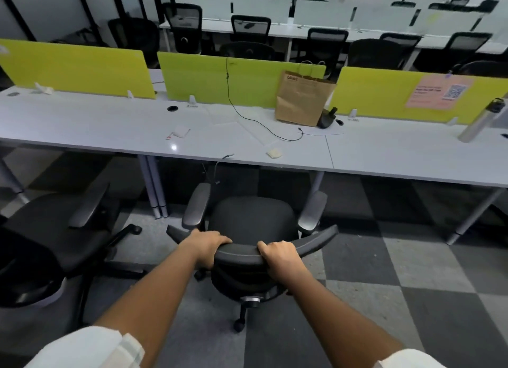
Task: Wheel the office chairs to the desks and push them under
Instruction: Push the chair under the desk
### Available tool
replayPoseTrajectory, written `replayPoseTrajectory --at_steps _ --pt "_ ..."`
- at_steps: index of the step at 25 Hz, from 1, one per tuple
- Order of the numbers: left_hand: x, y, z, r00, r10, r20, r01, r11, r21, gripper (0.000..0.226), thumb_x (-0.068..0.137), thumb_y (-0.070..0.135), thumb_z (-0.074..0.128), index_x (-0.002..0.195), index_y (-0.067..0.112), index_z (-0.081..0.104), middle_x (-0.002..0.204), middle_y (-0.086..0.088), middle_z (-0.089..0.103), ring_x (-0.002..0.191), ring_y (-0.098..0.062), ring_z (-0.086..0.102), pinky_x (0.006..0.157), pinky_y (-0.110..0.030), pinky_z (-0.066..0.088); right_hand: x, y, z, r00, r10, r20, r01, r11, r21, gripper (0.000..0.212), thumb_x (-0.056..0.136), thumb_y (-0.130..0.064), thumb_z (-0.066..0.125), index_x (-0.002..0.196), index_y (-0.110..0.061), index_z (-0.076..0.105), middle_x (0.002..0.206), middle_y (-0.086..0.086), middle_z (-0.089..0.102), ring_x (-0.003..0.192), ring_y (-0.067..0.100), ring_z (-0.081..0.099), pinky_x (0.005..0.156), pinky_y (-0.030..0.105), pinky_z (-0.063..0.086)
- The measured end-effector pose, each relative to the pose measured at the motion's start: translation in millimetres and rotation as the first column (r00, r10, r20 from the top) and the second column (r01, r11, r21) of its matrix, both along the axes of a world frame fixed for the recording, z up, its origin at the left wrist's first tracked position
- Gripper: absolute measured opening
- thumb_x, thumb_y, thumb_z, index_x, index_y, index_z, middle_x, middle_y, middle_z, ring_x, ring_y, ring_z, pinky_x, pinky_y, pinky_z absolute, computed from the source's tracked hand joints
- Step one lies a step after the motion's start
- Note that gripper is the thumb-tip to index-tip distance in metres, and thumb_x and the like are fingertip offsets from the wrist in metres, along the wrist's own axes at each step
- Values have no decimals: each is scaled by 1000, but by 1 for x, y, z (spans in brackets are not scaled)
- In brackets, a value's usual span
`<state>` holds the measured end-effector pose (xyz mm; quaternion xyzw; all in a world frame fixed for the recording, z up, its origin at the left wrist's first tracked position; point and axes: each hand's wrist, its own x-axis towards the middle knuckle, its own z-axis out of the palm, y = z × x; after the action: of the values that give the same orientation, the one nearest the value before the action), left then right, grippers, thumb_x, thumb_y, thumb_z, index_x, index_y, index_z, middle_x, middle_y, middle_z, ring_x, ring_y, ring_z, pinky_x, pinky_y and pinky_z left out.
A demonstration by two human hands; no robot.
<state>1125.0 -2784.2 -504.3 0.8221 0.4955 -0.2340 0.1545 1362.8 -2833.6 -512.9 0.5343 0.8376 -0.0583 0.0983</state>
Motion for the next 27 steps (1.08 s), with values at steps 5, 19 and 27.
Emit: replayPoseTrajectory --at_steps 5,19,27 --pt "50 -18 -3 994 81 80 -72 992 -100 92 74 25 67 154 46 26 135 9 50 125 -20 51 104 -49 38 51 7 -3 997 61 40 -62 998 31 29 82 -6 57 110 -13 50 99 11 70 92 39 67 63 38 35" --pt "206 -15 5 987 -33 160 50 993 -104 80 80 22 65 153 41 35 126 6 55 115 -19 56 95 -35 50 204 -11 -2 998 14 60 -17 998 53 34 84 -8 56 116 -16 48 99 8 69 94 37 66 66 38 37" --pt "357 -21 -3 969 -173 175 192 977 -97 83 78 29 64 153 41 32 135 5 50 124 -22 54 101 -37 47 348 -56 2 980 -199 20 198 979 52 34 74 -14 61 104 -22 47 89 3 68 88 33 65 66 36 37"
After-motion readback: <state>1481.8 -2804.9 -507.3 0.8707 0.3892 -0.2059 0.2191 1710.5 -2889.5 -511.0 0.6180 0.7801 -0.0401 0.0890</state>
